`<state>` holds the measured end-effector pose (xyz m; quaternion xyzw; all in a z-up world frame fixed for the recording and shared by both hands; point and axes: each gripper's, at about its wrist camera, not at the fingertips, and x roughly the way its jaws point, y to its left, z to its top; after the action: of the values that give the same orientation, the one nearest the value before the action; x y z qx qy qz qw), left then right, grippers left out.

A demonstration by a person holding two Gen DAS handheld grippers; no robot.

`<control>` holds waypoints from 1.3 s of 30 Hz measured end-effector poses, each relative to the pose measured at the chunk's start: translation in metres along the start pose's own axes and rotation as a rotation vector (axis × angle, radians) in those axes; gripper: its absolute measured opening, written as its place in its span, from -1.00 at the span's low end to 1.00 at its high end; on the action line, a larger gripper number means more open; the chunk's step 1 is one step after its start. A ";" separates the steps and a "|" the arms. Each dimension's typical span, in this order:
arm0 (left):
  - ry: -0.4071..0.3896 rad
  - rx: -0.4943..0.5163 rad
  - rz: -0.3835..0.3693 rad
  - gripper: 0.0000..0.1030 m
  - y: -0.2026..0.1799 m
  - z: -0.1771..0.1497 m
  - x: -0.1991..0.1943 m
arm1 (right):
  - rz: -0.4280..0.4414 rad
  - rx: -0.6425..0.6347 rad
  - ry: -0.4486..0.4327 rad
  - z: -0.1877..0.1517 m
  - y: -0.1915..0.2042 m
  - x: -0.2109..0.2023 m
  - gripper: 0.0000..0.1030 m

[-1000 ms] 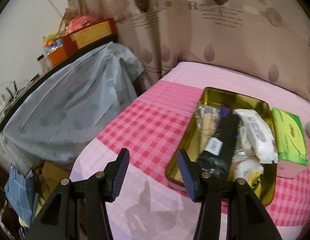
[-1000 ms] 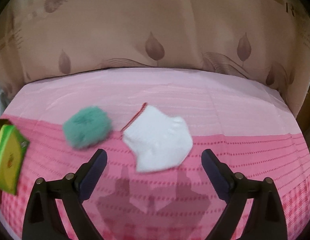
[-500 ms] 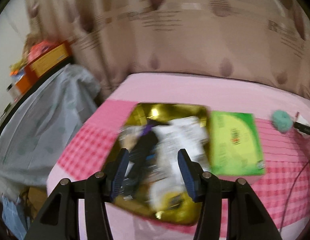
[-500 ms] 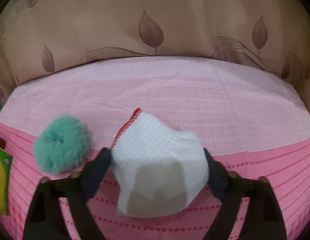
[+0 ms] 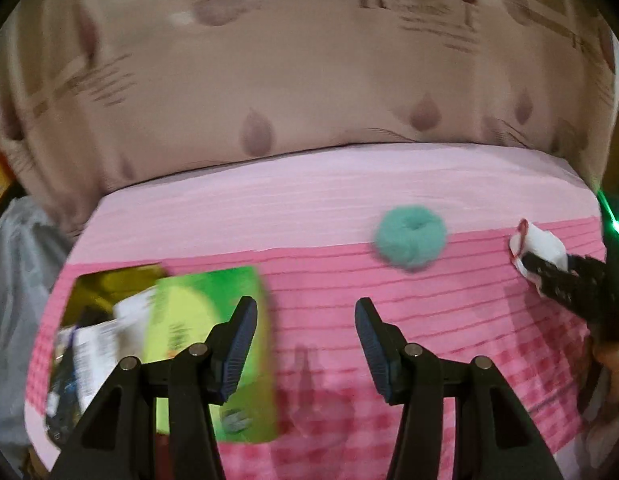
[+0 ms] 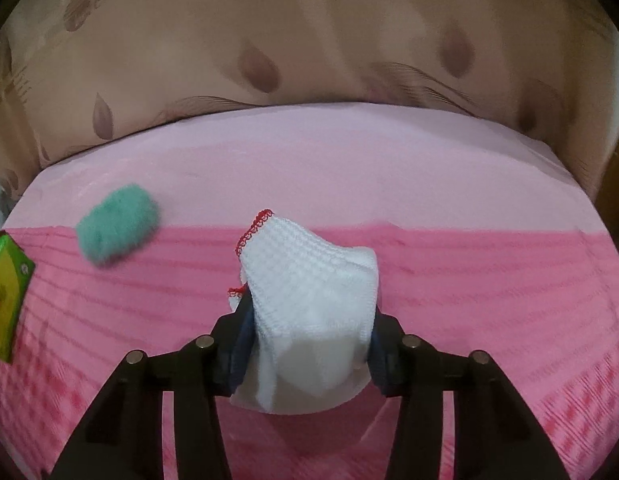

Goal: Organize soft objects
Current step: 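Grasp the teal fluffy pompom with the left gripper while the right gripper holds the sock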

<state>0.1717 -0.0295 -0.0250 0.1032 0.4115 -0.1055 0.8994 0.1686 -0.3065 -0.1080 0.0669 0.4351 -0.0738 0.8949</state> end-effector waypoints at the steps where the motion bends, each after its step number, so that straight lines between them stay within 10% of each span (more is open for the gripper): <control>1: 0.003 0.002 -0.009 0.02 -0.005 0.003 0.003 | -0.007 0.010 0.002 -0.005 -0.008 -0.005 -0.14; 10: 0.061 0.020 -0.110 0.06 -0.046 0.031 0.044 | -0.040 0.123 -0.005 -0.038 -0.070 -0.031 -0.14; 31: 0.213 -0.084 -0.155 0.25 -0.071 0.053 0.152 | -0.042 0.110 0.003 -0.035 -0.069 -0.029 -0.04; 39: 0.220 -0.066 -0.194 -0.47 -0.067 0.049 0.143 | -0.043 0.110 0.003 -0.034 -0.069 -0.031 -0.04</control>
<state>0.2801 -0.1222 -0.1090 0.0444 0.5186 -0.1663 0.8375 0.1104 -0.3653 -0.1088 0.1065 0.4332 -0.1169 0.8873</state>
